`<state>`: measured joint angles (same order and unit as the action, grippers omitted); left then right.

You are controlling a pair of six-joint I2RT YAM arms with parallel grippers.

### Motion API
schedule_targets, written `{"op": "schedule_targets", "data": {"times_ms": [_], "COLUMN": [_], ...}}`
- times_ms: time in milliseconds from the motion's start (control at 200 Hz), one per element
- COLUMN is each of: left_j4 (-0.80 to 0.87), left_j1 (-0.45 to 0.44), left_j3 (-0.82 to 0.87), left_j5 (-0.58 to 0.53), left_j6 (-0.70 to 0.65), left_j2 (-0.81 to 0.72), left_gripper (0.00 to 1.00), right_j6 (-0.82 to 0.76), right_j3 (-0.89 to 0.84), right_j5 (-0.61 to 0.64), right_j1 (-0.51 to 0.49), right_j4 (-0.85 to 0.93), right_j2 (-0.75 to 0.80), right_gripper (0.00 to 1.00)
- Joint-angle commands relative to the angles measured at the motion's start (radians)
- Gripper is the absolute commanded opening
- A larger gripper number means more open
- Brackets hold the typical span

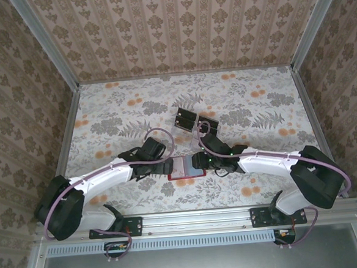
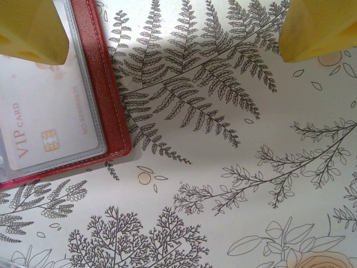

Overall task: Put the credit cards into the card holder
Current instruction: Insert the credit card into the card slot, then flip over the card slot on the card holder.

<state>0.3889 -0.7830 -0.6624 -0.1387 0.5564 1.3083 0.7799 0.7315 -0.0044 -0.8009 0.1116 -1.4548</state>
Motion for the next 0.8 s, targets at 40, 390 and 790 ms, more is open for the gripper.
{"op": "schedule_targets", "data": {"times_ms": [40,390,790], "left_j4": [-0.01,-0.001,-0.002], "left_j1": [-0.014,-0.022,-0.024], "left_j3": [-0.029,-0.037,-0.032], "left_j5": [-0.02,-0.036,-0.04], "left_j6": [0.037,0.046,0.04], "left_j2": [0.005,0.0,-0.004], "left_gripper": [1.0,1.0,1.0], "right_j6": [-0.044,-0.117,-0.096], "right_j3": [0.071,0.212,0.209], "right_j5": [-0.009,-0.02,-0.04], "right_j1": [0.005,0.001,-0.001], "right_j4": [0.046,0.164,0.159], "right_j2": [-0.047,-0.191,-0.266], "right_gripper": [0.44,0.47,0.56]}}
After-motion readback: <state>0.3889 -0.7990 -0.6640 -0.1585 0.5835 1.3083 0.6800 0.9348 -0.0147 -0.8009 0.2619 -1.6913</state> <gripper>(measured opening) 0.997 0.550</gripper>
